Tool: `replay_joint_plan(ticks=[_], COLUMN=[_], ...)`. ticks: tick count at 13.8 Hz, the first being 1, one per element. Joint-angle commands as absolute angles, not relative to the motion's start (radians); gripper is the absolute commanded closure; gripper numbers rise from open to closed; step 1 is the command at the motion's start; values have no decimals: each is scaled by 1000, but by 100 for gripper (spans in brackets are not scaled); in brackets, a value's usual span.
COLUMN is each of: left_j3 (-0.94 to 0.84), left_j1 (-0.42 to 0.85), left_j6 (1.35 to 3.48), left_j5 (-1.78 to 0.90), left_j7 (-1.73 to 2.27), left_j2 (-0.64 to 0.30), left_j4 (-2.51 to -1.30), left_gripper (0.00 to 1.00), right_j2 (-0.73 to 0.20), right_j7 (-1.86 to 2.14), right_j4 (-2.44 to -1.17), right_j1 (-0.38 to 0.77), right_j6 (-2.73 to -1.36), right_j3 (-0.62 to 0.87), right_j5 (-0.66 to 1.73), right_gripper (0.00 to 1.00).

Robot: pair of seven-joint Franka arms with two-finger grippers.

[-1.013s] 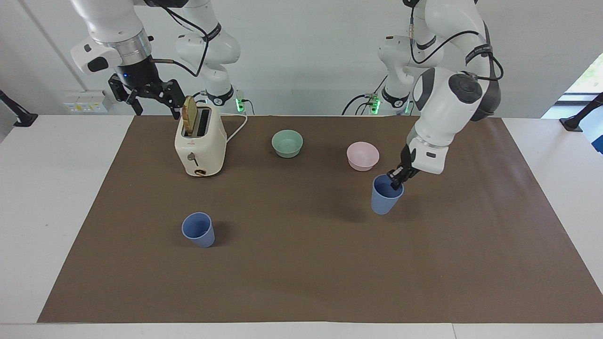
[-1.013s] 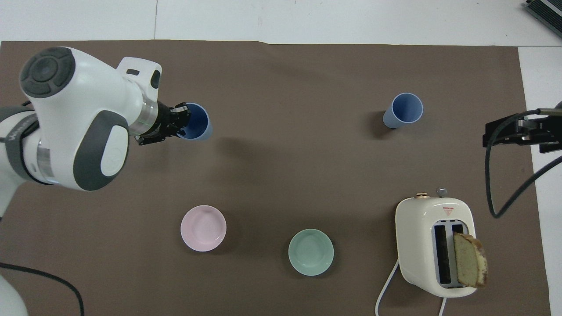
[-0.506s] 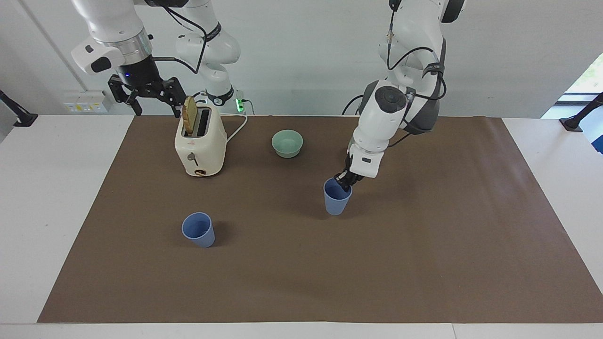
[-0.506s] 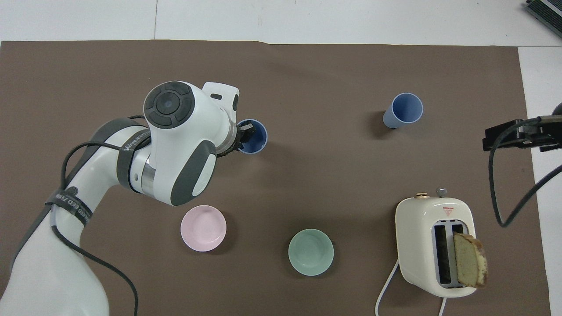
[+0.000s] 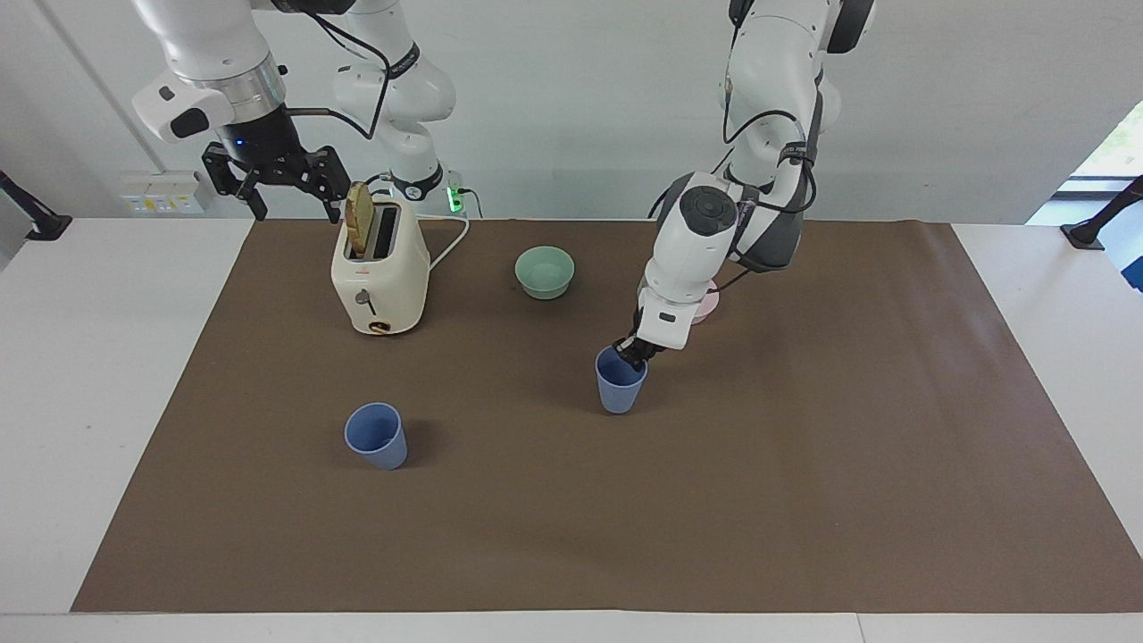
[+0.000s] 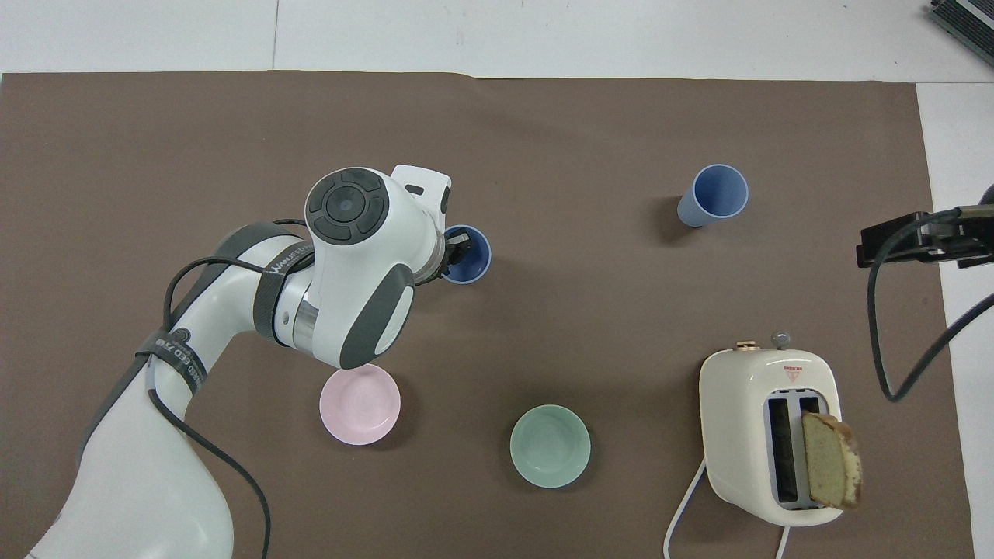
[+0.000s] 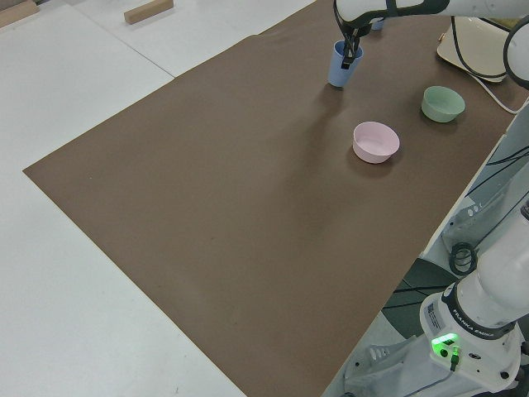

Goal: Stack blue cups with both arms
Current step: 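Lower the blue cup onto the table and open the left gripper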

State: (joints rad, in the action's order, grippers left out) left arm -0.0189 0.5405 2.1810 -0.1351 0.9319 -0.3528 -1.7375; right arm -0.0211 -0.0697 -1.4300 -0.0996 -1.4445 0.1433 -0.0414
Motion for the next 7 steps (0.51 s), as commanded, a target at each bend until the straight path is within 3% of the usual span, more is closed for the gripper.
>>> replay_joint_plan(ticks=[1, 4, 5, 6, 7], left_j3=[-2, -2, -2, -2, 2], left_j1=[558, 558, 555, 557, 557], left_j6=[2223, 2232, 2226, 2223, 2217], left_j5=[-141, -141, -143, -141, -134], left_j7=[933, 927, 927, 928, 928], left_j2=[-347, -368, -368, -367, -365], left_j4=[-1769, -1761, -1756, -1755, -1753], left_gripper=[100, 100, 66, 19, 0], right_j2=[6, -1, -3, -5, -8], right_j7=[-69, -84, -98, -106, -110], right_j4=[-1463, -1456, -1454, -1454, -1454], right_j1=[-117, -106, -104, -103, -103], right_j6=[-1479, -1488, -1497, -1500, -1503], right_j3=[149, 149, 149, 150, 152], right_j5=[-35, -38, -38, -37, -35], right_gripper=[0, 0, 0, 0, 0])
